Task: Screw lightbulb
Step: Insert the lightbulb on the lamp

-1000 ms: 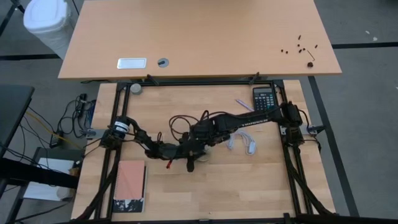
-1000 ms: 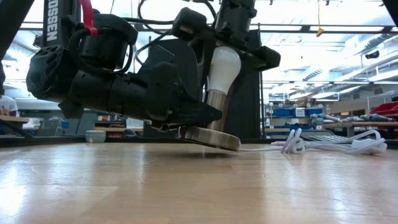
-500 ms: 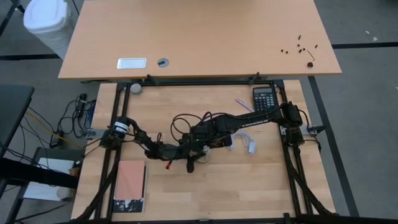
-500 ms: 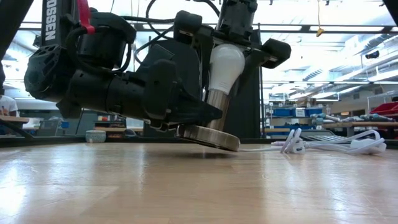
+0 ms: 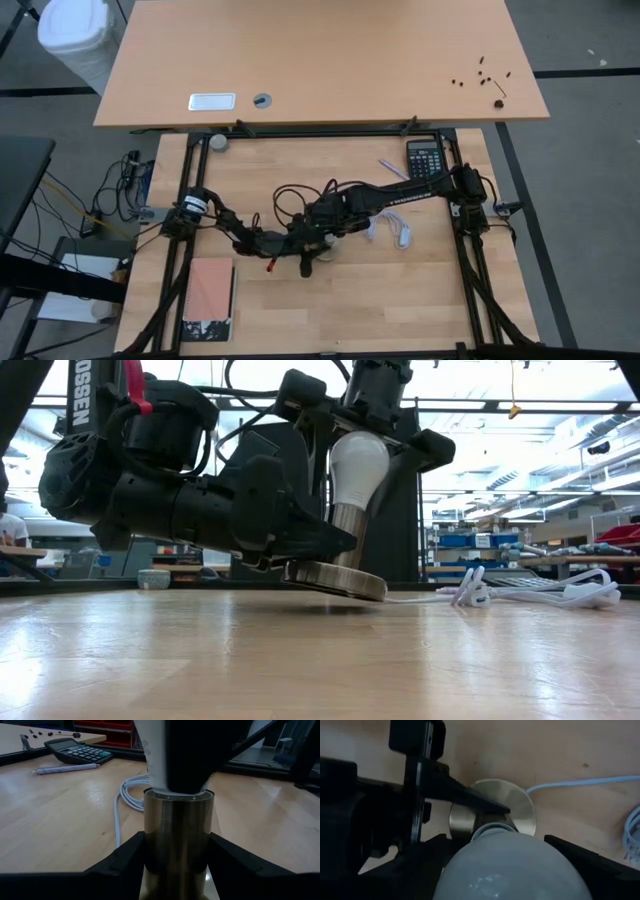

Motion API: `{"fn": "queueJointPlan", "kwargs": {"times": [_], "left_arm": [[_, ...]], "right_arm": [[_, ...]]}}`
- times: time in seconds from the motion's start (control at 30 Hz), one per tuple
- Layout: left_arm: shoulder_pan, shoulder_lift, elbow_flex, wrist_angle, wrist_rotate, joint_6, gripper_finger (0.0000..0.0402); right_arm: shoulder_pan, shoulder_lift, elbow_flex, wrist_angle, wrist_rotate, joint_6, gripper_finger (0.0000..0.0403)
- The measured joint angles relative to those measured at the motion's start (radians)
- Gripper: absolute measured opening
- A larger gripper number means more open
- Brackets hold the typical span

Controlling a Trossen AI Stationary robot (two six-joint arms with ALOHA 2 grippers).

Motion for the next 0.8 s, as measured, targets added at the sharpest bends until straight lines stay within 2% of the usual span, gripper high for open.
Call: {"fn": "queueJointPlan", "kwargs": {"times": [0.23,0.8], "left_arm": [[0.0,0.0,0.0,-0.002,0.001,-0.001,0.0194],[0.0,0.0,0.0,-0.035,-0.018,0.005,0.0194]], "right_arm": [[-0.026,0.0,0.0,-0.007,-0.056,-0.054,0.0339],[-0.043,-0.02,0.0,-0.01,-0.088,-0.121,0.0332]]}}
